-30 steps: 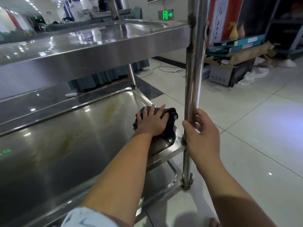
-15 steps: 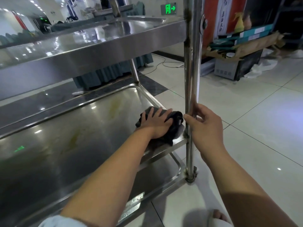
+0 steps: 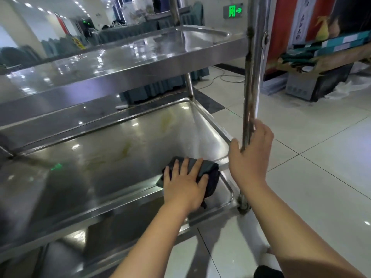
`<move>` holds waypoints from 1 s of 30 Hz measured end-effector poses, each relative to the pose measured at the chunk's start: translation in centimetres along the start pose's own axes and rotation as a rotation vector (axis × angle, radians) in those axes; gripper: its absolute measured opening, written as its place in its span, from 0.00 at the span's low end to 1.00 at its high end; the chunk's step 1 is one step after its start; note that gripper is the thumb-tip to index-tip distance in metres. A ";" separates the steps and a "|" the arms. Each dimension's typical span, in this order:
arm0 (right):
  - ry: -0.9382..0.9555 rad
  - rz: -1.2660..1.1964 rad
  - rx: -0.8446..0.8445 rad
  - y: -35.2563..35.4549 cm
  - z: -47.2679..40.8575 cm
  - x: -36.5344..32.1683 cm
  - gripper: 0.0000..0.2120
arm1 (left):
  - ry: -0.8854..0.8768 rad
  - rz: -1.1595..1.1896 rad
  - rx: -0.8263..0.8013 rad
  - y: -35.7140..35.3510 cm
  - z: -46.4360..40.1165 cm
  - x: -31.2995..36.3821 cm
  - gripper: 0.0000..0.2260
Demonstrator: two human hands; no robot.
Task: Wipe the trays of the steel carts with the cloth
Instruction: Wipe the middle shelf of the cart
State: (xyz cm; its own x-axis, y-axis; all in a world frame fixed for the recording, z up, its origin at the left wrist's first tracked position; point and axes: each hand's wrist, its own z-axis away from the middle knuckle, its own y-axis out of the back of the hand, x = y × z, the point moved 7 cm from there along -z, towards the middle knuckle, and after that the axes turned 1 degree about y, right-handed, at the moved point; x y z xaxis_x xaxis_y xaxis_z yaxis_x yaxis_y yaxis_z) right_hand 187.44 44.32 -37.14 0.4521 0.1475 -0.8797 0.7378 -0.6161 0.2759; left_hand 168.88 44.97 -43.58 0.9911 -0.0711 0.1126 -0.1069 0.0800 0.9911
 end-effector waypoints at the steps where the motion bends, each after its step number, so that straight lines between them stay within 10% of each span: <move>1: 0.033 0.023 -0.054 -0.7 0.8 -0.2 0.25 | 0.030 -0.008 0.017 0.2 0.9 -1.9 0.25; 11: 0.180 0.171 -0.707 -10.2 6.7 -1.5 0.21 | 0.290 0.014 -0.034 2.3 6.8 -17.1 0.24; 23: 0.322 0.718 -0.870 -14.7 8.7 1.1 0.28 | 0.662 0.330 -0.081 2.9 2.5 -18.8 0.27; 30: 0.279 0.752 -0.873 -14.9 8.8 1.0 0.35 | 0.313 0.134 -0.260 2.8 5.1 -19.6 0.32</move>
State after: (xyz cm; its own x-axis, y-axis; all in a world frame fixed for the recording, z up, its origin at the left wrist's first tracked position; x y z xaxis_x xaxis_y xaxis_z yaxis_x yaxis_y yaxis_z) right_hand 172.53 46.84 -45.51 0.9323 0.2042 -0.2986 0.2834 0.1009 0.9537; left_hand 148.76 41.54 -42.68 0.9504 0.2593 0.1718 -0.2522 0.3193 0.9135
